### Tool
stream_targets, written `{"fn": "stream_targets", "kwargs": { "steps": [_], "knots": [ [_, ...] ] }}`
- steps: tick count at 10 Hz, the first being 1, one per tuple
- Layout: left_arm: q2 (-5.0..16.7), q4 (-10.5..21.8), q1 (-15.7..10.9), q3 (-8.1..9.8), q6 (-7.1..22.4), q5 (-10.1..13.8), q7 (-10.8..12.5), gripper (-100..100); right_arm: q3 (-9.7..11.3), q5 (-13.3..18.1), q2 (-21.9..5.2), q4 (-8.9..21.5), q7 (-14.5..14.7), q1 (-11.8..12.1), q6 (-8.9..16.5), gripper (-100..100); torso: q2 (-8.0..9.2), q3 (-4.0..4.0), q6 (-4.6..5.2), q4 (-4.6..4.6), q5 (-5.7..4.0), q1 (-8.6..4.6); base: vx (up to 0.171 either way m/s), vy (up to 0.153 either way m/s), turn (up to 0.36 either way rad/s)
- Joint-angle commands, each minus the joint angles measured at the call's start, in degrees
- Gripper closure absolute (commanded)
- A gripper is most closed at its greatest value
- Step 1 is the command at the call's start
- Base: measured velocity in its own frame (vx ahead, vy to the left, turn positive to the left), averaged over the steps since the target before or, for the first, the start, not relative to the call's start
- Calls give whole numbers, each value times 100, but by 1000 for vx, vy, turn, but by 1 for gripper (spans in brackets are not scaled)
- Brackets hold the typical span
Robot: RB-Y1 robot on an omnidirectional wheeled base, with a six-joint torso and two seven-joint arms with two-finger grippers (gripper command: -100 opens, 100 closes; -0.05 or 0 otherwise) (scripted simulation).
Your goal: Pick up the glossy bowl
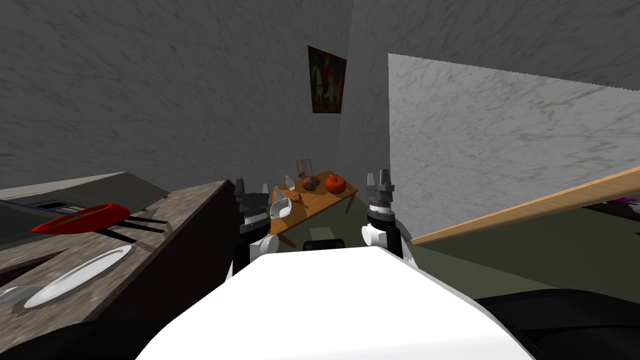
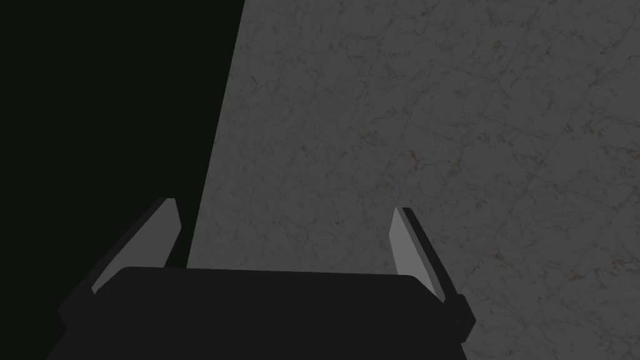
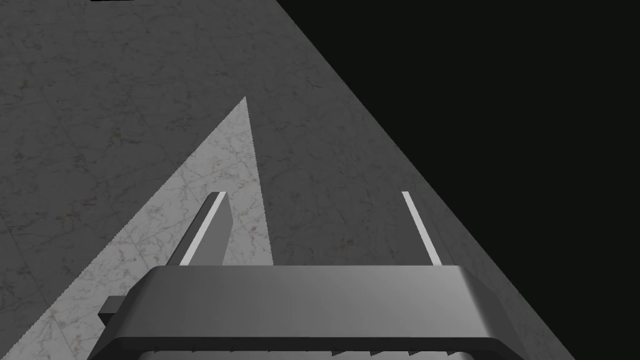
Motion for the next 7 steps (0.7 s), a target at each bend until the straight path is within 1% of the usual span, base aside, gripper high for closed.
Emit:
{"fn": "stream_targets", "kwargs": {
  "steps": [1, 4, 7],
  "knots": [
    [224, -1, -20, 12, 75, 41, 22, -100, 0, 0, 0, 0, 0, 0, 0, 0, 0, 0, 0, 0, 0, 0, 0, 0, 0],
    [665, 15, -96, 60, 374, 197, 107, -100, 0, 0, 0, 0, 0, 0, 0, 0, 0, 0, 0, 0, 1, 3, -1, 2, -19],
    [959, 63, -209, 139, 840, 437, 242, -100, 0, 0, 0, 0, 0, 0, 0, 0, -2, -1, 1, 0, 1, 4, 3, 5, -37]
  ]
}}
